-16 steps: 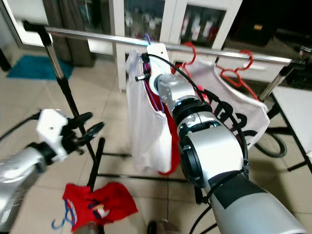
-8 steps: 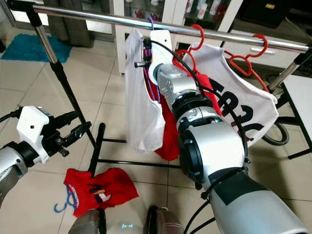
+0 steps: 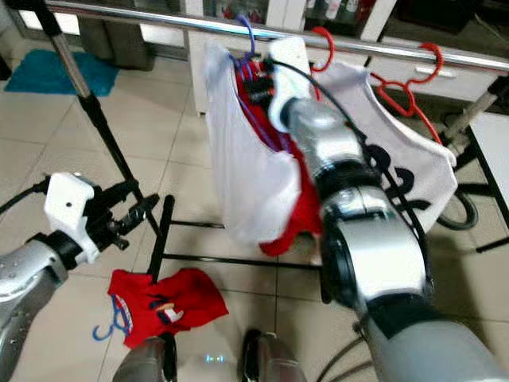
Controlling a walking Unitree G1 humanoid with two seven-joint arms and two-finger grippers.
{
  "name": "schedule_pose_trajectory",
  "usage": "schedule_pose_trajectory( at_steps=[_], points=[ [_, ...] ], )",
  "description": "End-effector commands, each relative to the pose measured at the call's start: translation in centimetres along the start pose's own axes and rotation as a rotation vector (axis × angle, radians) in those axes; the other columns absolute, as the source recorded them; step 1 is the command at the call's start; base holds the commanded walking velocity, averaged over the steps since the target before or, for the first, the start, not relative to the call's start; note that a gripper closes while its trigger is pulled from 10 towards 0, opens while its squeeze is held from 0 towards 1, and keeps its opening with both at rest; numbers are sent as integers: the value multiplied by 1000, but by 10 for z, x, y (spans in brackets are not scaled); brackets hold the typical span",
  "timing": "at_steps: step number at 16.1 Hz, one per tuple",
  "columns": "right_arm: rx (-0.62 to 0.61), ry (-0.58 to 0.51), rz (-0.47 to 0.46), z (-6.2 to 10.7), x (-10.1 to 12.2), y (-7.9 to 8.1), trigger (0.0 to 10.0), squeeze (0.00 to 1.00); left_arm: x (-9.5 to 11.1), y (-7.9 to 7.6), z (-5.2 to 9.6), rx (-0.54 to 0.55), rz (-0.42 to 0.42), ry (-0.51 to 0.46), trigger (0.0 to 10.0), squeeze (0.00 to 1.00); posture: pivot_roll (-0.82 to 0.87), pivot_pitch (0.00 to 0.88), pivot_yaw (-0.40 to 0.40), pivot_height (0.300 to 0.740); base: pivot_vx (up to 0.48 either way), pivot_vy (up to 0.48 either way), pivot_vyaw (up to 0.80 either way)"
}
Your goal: Hang hanger
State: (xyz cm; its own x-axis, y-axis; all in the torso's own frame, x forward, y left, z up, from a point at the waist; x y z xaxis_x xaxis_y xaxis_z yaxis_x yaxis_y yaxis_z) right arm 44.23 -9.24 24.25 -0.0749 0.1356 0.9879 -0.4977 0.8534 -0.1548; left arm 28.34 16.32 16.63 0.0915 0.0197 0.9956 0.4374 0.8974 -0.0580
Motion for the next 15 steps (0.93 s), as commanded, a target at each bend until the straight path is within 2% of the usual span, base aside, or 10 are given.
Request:
schedule_pose_trajectory(
  at_steps=[1,2,4,6,7,8,10,11,12,15],
  points=[
    [49,-90,-48,22,13,0,10000,922,-5,5,-1,53,9,8,10000,0,29,147,-38,740,0,0,0],
    [75,-150,-64,43,17,3,10000,0,-7,6,-3,72,21,3,10000,0,24,135,-28,740,0,0,0],
    [101,-211,-82,81,10,15,10000,0,-10,3,-9,77,55,-18,10000,0,3,98,3,740,0,0,0],
    [40,-145,-128,108,-24,27,10000,0,-18,-2,-17,90,61,-13,10000,0,-24,59,23,740,0,0,0],
    [-74,-110,-151,121,-49,27,10000,0,-21,-5,-21,95,67,-3,10000,0,-29,49,25,740,0,-401,0],
    [-116,-112,-153,128,-53,27,10000,0,-21,-5,-23,101,66,-5,10000,0,-33,44,27,740,0,-424,0],
    [-307,12,-121,149,-85,17,10000,0,-20,-4,-34,110,55,-25,10000,0,-53,21,33,740,0,-448,0],
    [-345,32,-93,152,-88,13,10000,0,-20,-5,-36,109,57,-28,10000,0,-53,21,33,740,0,-450,0],
    [-412,39,-148,157,-95,9,10000,0,-18,-5,-40,104,45,-40,10000,0,-55,9,29,740,0,-450,0],
    [-359,25,-78,152,-88,20,10000,0,-17,-6,-40,104,40,-53,10000,0,-51,0,17,740,0,-440,0]
  ],
)
Point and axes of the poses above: a point about 5 cm out from each wrist's last joint towards the gripper, its own z axis pointing back from the gripper into the wrist, its own x axis along the axis of the wrist's last joint, y = z × x, the point moved 4 cm from there along -z, pointing out of the wrist towards the gripper, and after that the axes turned 10 degrees about z, right-handed, at the moved point
